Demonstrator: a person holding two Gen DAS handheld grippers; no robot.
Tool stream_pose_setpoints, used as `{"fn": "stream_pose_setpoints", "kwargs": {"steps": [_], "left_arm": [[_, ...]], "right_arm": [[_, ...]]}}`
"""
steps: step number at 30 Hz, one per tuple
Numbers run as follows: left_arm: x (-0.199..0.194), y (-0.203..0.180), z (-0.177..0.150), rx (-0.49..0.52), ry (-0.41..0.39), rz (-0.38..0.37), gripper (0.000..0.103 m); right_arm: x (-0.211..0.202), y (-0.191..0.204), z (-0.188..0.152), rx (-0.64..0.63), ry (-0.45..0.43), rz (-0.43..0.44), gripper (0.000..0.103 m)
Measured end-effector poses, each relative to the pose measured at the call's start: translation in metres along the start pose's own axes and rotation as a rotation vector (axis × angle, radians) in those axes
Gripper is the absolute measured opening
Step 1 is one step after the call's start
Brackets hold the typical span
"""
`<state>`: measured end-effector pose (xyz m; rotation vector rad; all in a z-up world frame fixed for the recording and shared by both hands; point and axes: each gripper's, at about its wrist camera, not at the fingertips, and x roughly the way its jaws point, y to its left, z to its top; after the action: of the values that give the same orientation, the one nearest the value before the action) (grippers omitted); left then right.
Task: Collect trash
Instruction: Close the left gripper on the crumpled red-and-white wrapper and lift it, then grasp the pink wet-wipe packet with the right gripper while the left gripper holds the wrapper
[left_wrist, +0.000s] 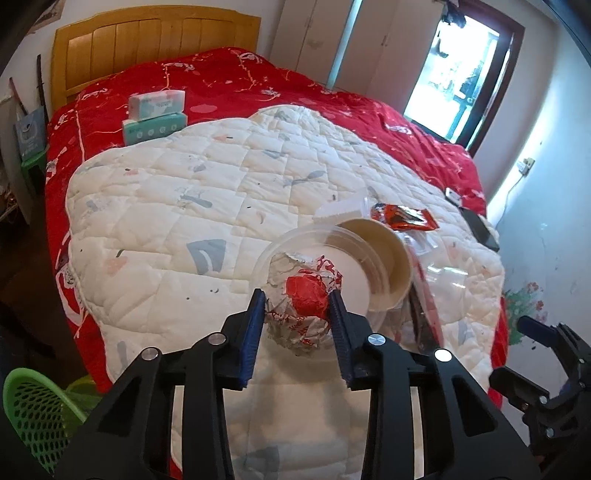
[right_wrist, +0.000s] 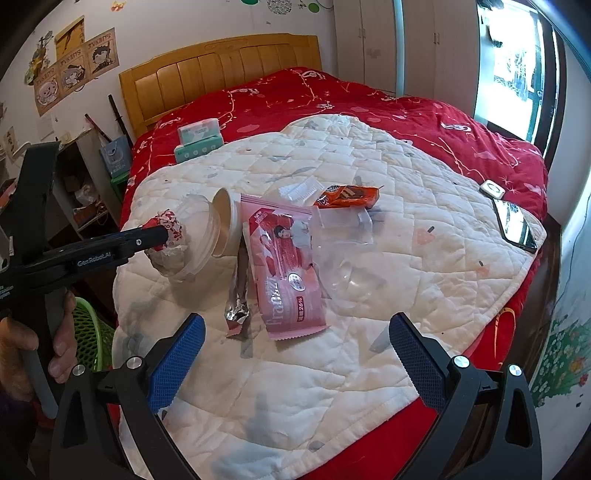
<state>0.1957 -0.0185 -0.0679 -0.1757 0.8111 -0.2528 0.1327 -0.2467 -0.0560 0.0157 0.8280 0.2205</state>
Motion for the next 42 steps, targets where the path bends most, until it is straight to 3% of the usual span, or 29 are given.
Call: {"fn": "stream_pose_setpoints", "kwargs": {"steps": [9, 20, 29, 32, 39, 41, 42], "left_arm": [[-0.043, 0.007, -0.007, -0.05, -0.073, -0.026, 0.032], [-0.092, 0.037, -0.025, -0.114, -0.13, 0.036, 0.032], [-0.096, 0.053, -0.031, -0.148, -0.136, 0.043, 0.032], [-0.091, 0.054, -0.034, -0.151, -0.125, 0.046, 0.032], [-0.086, 0.054, -0.039, -0.144, -0.109, 0.056, 0.032], [-0.086, 0.055, -0.04, -0.143, -0.108, 0.06, 0.032], [-0.086, 0.057, -0.039, -0.149, -0.106, 0.062, 0.032]], "right_arm": [[-0.003, 0.009, 0.005, -0.023, -0.014, 0.013, 0.097], [0.004, 0.029, 0.014, -0.08, -0.025, 0.063, 0.096], [0.045, -0.006, 0.019, 0.043, 0.071, 0.124, 0.095], [0.058, -0.013, 0.023, 0.096, 0.103, 0.182, 0.095], [0.086, -0.003, 0.027, 0.079, 0.145, 0.19, 0.095], [0.094, -0.004, 0.027, 0.083, 0.153, 0.183, 0.093], [0.101, -0.005, 0.027, 0.09, 0.171, 0.185, 0.085]]}}
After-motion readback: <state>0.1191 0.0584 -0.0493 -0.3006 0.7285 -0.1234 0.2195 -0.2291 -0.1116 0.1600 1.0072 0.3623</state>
